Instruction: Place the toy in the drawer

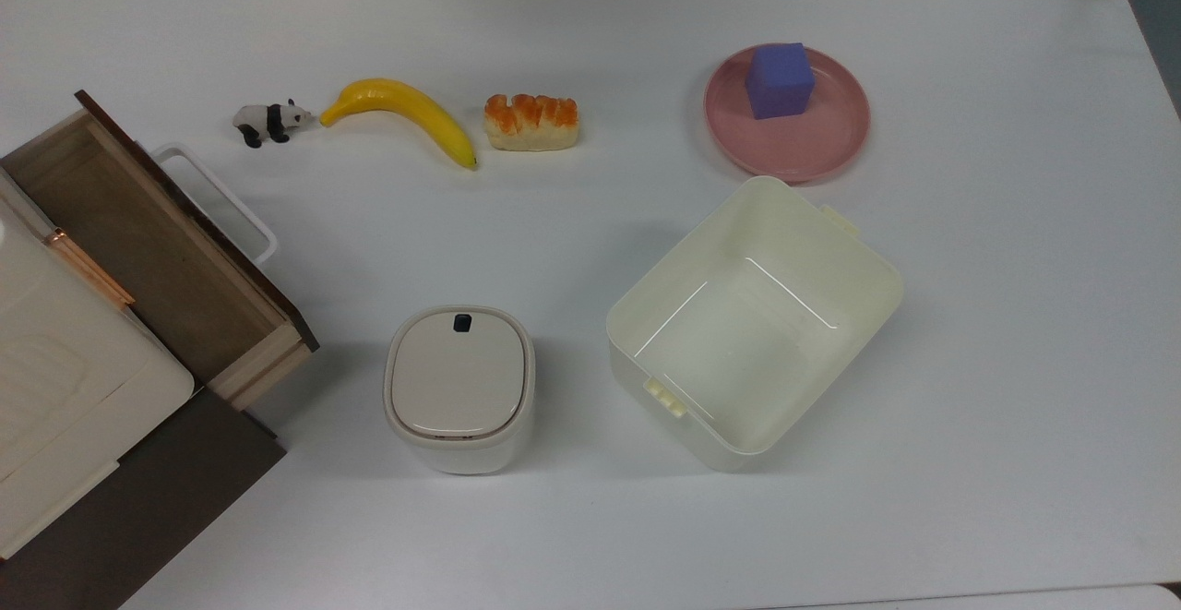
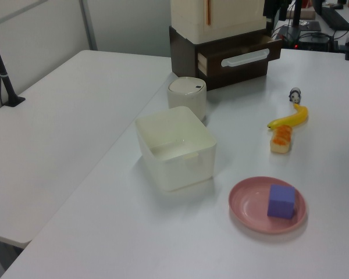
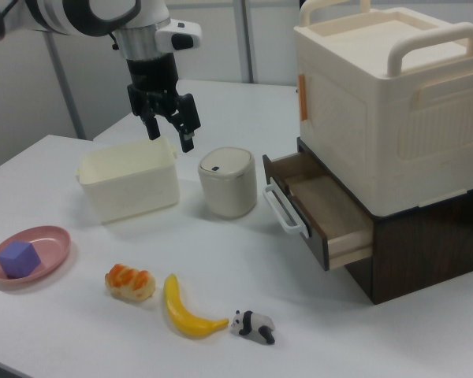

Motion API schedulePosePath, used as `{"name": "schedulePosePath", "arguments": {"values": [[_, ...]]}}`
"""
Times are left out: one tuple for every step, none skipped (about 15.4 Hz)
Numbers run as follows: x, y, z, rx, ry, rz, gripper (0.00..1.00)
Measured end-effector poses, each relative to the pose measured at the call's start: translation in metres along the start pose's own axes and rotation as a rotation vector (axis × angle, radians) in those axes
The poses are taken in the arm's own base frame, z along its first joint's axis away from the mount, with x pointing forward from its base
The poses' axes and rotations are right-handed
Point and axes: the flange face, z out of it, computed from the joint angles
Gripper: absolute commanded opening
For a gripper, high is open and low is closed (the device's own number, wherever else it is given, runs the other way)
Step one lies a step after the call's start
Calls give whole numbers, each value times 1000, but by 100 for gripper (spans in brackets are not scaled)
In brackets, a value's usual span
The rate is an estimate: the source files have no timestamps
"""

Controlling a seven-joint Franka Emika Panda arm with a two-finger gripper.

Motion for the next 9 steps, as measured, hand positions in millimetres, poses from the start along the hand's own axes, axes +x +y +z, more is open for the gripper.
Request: {"name": "schedulePosePath", "arguments": {"values": [[0, 0, 0, 0, 0, -1, 100], [2, 0, -1, 1, 13, -1, 100], [4, 0, -1, 1, 32, 0, 100], [6, 0, -2, 2, 43, 1, 100], [6, 0, -3, 2, 48, 2, 100], [6, 1, -5, 2, 52, 3, 100], [6, 2, -7, 2, 56, 6, 100], [6, 5, -9, 2, 60, 10, 100], [6, 8, -11, 2, 62, 15, 100]]}}
